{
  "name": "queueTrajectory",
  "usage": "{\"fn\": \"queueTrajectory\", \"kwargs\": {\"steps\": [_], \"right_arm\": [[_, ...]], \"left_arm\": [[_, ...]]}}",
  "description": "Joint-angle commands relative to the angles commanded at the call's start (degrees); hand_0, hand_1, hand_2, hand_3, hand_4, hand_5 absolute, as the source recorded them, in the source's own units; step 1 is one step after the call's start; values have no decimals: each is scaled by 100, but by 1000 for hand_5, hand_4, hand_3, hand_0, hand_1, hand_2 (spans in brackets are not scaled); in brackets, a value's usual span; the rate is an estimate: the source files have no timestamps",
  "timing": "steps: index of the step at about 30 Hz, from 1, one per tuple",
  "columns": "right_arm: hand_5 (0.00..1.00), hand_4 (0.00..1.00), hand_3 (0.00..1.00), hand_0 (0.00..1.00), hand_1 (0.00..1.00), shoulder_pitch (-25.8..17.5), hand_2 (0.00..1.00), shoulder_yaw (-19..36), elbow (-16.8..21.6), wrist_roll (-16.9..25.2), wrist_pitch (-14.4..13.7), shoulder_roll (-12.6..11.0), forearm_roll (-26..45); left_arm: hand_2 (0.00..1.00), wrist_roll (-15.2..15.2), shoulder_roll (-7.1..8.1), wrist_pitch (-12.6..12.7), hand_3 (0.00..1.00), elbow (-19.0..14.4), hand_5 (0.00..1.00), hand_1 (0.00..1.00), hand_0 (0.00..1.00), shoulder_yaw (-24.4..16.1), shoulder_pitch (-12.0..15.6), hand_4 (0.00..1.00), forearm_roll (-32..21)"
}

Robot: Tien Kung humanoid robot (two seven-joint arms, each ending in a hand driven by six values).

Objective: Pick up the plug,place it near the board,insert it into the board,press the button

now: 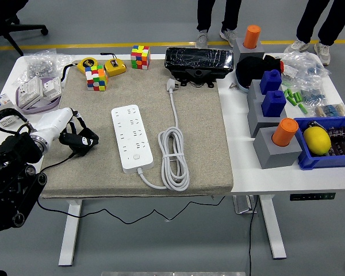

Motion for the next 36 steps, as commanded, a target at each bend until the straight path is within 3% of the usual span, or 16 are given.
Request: {"fn": "queueTrajectory", "kwargs": {"steps": [5, 6, 11, 12, 17, 18, 23, 24, 29, 30, 35, 36], "right_arm": [[998, 998, 755, 782, 693, -6, 710, 34, 0, -2, -2, -5, -23], [997, 998, 755, 782, 693, -7, 709, 40, 0, -3, -3, -6, -29], [997, 998, 755, 782, 693, -18, 709, 55, 0, 4, -5, -3, -42], [995, 998, 755, 782, 693, -19, 709, 56, 0, 6, -6, -2, -43], [995, 998, 755, 782, 693, -21, 709, 66, 0, 14, -8, -2, -55], [994, 998, 755, 782, 692, -21, 709, 68, 0, 15, -6, -1, -59], [994, 998, 755, 782, 692, -26, 709, 63, 0, 14, -7, 2, -47], [992, 998, 754, 782, 692, -29, 709, 67, 0, 11, -10, 3, -50], [992, 998, 754, 782, 692, -39, 709, 57, 0, -9, -17, 1, -56], [990, 998, 755, 782, 692, -40, 709, 58, 0, -12, -19, 1, -62], [990, 998, 755, 782, 692, -42, 709, 68, 0, -13, -24, 11, -100], [990, 998, 754, 782, 693, -42, 709, 72, 0, -13, -23, 14, -106]], "left_arm": [[309, 34, -2, -102, 488, 9, 412, 202, 348, 2, -1, 998, 0], [394, 36, -2, -106, 509, 8, 453, 291, 407, 2, 1, 998, 0], [394, 19, 1, -88, 509, -34, 453, 291, 407, -46, 1, 998, 0], [578, 11, 2, -75, 597, -43, 558, 576, 445, -61, -1, 998, 0], [578, -17, 18, -32, 597, -98, 558, 576, 445, -118, -15, 998, 0], [666, -23, 23, -32, 667, -111, 600, 687, 516, -130, -17, 998, 0], [666, -52, 45, -42, 667, -215, 600, 687, 516, -173, -7, 998, 0], [800, -45, 47, -53, 776, -277, 699, 826, 744, -195, 7, 998, 0], [800, -94, 33, 99, 776, -646, 699, 826, 744, -312, 99, 998, -270], [947, -132, 19, 168, 895, -733, 899, 951, 882, -350, 133, 998, -385], [947, -551, -77, 631, 895, -1089, 899, 951, 882, -541, 350, 998, -1371], [998, -642, -92, 705, 998, -1113, 998, 998, 971, -564, 375, 998, -1574]]}}
